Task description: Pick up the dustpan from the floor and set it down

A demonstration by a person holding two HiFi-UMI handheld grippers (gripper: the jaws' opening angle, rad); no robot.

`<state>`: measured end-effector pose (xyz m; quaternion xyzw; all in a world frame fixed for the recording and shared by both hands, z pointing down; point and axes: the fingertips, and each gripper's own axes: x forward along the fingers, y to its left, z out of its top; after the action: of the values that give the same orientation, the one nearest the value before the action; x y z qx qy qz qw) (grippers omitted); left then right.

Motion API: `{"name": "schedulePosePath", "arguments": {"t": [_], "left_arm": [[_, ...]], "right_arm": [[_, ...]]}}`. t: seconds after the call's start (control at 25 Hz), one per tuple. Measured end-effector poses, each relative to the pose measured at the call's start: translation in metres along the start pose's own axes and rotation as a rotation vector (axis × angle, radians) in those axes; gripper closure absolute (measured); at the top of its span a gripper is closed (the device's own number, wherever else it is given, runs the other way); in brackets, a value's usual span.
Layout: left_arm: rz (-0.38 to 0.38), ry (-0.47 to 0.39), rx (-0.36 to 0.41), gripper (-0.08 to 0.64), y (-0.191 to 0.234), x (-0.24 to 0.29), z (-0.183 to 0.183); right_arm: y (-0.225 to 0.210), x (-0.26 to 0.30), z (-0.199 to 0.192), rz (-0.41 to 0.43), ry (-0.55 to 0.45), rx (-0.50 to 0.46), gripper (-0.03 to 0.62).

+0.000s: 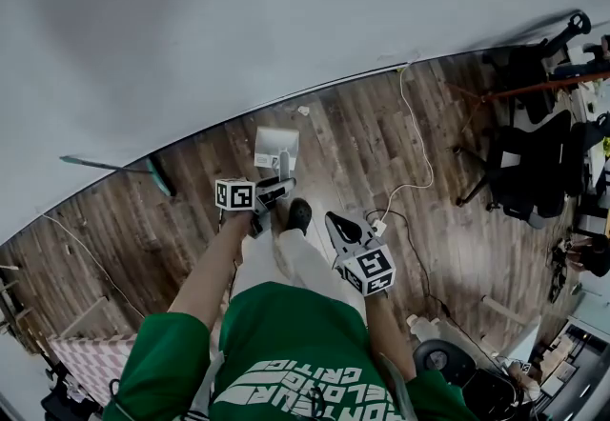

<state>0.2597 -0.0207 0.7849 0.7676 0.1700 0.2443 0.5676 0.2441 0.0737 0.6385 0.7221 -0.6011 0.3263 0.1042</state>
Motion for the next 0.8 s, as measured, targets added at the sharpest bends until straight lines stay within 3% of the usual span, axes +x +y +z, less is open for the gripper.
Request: {"name": "schedulePosePath", "arguments": {"t": [0.8], "left_arm": [[0.004, -0.025, -0.029, 0.451, 0.0057, -0.001, 0.0018]], "right_arm": [[-0.0064, 0.0069, -0.0034, 0.017, 0.016, -0.01, 0.584]]}}
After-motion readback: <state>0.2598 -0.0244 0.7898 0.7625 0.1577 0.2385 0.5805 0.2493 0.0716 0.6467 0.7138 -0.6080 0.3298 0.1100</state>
